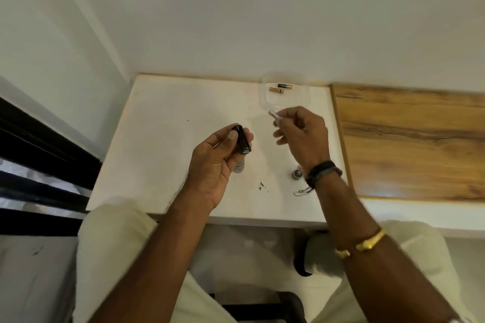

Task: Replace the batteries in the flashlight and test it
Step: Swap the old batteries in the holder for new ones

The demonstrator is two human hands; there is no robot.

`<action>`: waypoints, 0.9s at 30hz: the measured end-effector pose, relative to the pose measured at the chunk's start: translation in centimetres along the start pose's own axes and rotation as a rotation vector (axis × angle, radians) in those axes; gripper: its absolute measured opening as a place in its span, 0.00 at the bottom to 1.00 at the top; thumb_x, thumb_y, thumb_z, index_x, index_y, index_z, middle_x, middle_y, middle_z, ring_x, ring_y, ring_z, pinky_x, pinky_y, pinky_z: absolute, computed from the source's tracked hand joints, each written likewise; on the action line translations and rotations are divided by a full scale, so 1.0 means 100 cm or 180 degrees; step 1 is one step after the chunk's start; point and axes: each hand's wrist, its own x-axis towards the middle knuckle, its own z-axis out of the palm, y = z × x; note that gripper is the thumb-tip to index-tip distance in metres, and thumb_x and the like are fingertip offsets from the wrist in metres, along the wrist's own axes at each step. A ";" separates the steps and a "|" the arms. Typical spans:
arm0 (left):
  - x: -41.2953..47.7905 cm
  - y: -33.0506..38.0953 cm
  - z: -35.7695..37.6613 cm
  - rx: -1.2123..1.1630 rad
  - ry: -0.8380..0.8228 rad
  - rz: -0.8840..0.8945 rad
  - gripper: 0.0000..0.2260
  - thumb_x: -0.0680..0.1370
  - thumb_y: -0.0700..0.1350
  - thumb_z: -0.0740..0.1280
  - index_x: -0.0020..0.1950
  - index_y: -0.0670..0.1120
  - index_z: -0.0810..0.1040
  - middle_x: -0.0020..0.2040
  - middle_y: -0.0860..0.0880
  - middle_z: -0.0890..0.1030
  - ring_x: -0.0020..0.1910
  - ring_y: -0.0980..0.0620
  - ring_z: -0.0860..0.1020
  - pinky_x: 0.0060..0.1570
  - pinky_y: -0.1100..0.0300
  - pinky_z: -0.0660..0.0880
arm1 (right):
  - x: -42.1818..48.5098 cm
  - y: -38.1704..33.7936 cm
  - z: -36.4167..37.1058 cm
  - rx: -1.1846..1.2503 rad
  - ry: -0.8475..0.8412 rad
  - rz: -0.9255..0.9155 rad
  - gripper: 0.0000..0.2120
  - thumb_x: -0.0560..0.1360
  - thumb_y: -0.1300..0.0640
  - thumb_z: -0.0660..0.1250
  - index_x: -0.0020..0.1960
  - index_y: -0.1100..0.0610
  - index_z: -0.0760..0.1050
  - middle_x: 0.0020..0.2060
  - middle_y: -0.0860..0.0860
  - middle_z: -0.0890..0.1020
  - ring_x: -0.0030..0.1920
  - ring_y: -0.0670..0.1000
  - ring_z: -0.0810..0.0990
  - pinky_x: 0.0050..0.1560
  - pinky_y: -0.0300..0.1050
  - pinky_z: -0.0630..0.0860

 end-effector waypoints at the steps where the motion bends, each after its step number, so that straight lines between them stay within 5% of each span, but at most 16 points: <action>1: -0.006 -0.003 0.001 0.0006 -0.0003 -0.0026 0.14 0.78 0.40 0.66 0.62 0.37 0.78 0.55 0.37 0.83 0.56 0.41 0.82 0.55 0.55 0.80 | -0.015 -0.001 -0.003 0.0187 -0.0037 0.0014 0.05 0.76 0.63 0.70 0.51 0.59 0.83 0.40 0.55 0.87 0.38 0.53 0.86 0.42 0.55 0.86; 10: -0.031 -0.028 0.003 0.0371 -0.0004 -0.0049 0.12 0.80 0.36 0.65 0.63 0.36 0.77 0.54 0.40 0.85 0.55 0.43 0.83 0.56 0.53 0.80 | -0.088 -0.002 -0.025 0.0870 -0.0355 -0.0146 0.08 0.75 0.68 0.72 0.52 0.59 0.86 0.45 0.57 0.88 0.50 0.59 0.87 0.54 0.54 0.83; 16: -0.032 -0.034 0.002 0.0520 -0.0007 0.0027 0.13 0.80 0.36 0.65 0.64 0.36 0.76 0.58 0.39 0.83 0.58 0.41 0.82 0.54 0.54 0.80 | -0.095 0.006 -0.037 0.0162 -0.0488 -0.0614 0.10 0.78 0.65 0.69 0.56 0.59 0.85 0.50 0.54 0.88 0.50 0.54 0.87 0.54 0.59 0.84; 27: -0.031 -0.041 -0.002 0.0795 -0.0010 0.0123 0.13 0.79 0.35 0.66 0.63 0.36 0.77 0.59 0.37 0.82 0.57 0.40 0.82 0.56 0.50 0.80 | -0.102 0.001 -0.035 -0.1646 -0.0474 -0.1700 0.10 0.77 0.62 0.72 0.56 0.53 0.86 0.44 0.50 0.87 0.43 0.48 0.82 0.48 0.29 0.72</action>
